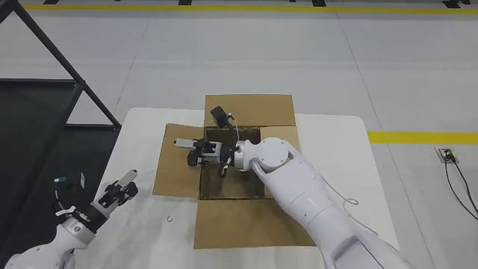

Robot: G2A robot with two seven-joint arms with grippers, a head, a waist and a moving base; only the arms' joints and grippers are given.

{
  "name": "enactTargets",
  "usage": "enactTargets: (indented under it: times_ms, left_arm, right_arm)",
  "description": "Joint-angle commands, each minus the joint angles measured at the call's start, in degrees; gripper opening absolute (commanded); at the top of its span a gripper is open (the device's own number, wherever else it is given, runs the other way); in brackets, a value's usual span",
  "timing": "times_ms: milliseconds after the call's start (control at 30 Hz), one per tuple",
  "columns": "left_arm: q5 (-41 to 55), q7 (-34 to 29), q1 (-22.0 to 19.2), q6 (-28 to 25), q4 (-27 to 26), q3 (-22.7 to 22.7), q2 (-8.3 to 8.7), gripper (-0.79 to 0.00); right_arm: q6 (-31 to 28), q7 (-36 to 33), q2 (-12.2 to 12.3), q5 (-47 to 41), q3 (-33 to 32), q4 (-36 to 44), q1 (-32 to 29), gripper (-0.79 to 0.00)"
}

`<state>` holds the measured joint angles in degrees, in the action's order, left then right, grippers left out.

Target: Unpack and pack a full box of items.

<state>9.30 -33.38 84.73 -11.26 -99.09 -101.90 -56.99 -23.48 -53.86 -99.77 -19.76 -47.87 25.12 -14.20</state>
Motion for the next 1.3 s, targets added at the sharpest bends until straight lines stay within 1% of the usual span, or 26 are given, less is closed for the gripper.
enactTargets:
  times_ms: [0,333,533,667,800,900,1033,1133,1267]
  left_arm:
    - [0.05,0.16,0.52,-0.52,-0.93,-0.46,-0.01,0.000]
    - [0.85,0.45,2.75,-2.10,-7.12,-4.01,0.04,0.000]
    - [1.95,-0.28,3.36,-2.60,-9.34,-4.98,0.03,0.000]
    - [4.10,-2.14,3.12,-3.05,-11.01,-5.52,0.09,0.000]
    - [6.65,-6.05,1.79,-2.56,-13.41,-5.77,0.32,0.000]
    - [8.32,-9.55,0.25,-1.61,-15.25,-4.49,0.52,0.000]
    - [7.96,-12.76,-2.52,0.67,-15.52,-2.03,0.79,0.000]
    - [5.51,-14.64,-5.21,2.90,-14.31,1.02,0.99,0.000]
    - [2.05,-16.03,-8.93,5.63,-11.21,4.94,1.15,0.000]
  right_arm:
    - [-0.63,-0.88,0.34,-0.53,-0.82,0.26,-0.04,0.000]
    - [-3.28,-6.86,3.29,-3.25,-6.26,4.04,-1.71,0.000]
    - [-3.07,-7.65,5.16,-2.60,-8.98,7.94,-4.13,0.000]
    - [-2.15,-9.10,6.41,-2.20,-10.75,11.03,-5.96,0.000]
    - [-1.52,-9.75,7.68,-1.59,-12.72,14.01,-7.80,0.000]
    - [-1.69,-10.17,8.78,-1.56,-14.73,16.95,-9.86,0.000]
    - [-2.00,-10.43,10.16,-1.46,-17.45,20.79,-12.84,0.000]
    - [-2.22,-10.74,11.37,-1.79,-20.11,24.44,-16.00,0.000]
    - [-1.63,-11.81,12.85,-2.36,-23.39,29.34,-20.19,0.000]
